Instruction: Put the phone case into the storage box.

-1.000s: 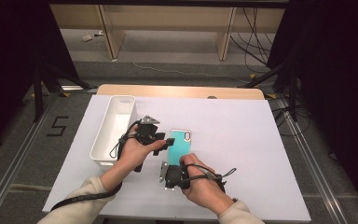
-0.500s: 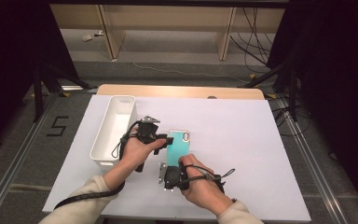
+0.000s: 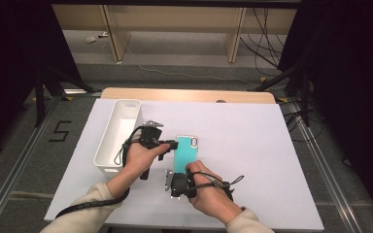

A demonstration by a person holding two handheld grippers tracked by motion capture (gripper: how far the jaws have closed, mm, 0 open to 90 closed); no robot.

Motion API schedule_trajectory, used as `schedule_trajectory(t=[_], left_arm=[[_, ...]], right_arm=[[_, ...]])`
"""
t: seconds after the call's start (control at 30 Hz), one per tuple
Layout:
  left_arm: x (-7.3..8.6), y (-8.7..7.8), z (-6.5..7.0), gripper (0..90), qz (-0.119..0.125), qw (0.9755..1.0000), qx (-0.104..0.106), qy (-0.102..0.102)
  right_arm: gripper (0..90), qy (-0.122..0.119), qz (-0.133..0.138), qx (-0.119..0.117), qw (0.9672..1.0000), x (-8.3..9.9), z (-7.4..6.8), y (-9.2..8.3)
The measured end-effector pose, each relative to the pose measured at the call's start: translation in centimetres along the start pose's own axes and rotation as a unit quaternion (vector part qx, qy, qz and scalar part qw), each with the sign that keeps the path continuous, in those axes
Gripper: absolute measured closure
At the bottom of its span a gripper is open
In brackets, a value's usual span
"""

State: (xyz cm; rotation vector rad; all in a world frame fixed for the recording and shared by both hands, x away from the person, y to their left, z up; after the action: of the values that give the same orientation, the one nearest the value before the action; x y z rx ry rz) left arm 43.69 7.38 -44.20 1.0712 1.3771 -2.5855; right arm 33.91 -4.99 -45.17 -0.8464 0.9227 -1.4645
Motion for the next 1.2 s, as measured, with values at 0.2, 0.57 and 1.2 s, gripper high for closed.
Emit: schedule_trajectory(t=[0.2, 0.57, 1.2], left_arm=[[0.1, -0.5, 0.4, 86.7, 0.023, 0.9995, 0.014, -0.013], [0.4, -0.8, 0.5, 87.6, 0.04, 0.9989, 0.016, -0.019], [0.6, -1.2, 0.6, 87.8, 0.058, 0.9979, 0.024, -0.016]], right_arm=[[88.9, 0.011, 0.001, -0.005, 0.9999, 0.0, 0.0, 0.2], [88.8, -0.003, 0.011, 0.002, 0.9999, -0.1, 0.2, 0.3], [88.9, 0.013, 0.009, -0.003, 0.9999, -0.2, 0.1, 0.3]])
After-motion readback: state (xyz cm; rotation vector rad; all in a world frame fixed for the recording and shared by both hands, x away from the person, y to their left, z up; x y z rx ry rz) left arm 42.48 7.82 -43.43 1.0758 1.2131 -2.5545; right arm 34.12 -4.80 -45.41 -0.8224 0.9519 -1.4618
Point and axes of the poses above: each handheld gripper's, and its own axes: y roughly forward along the jaws, x roughly out of its underside, z roughly to its right, the point moved 3 cm from there along y, roughly forward along the jaws, and after that the axes turned 12 degrees about -z, right-handed, at the moved point
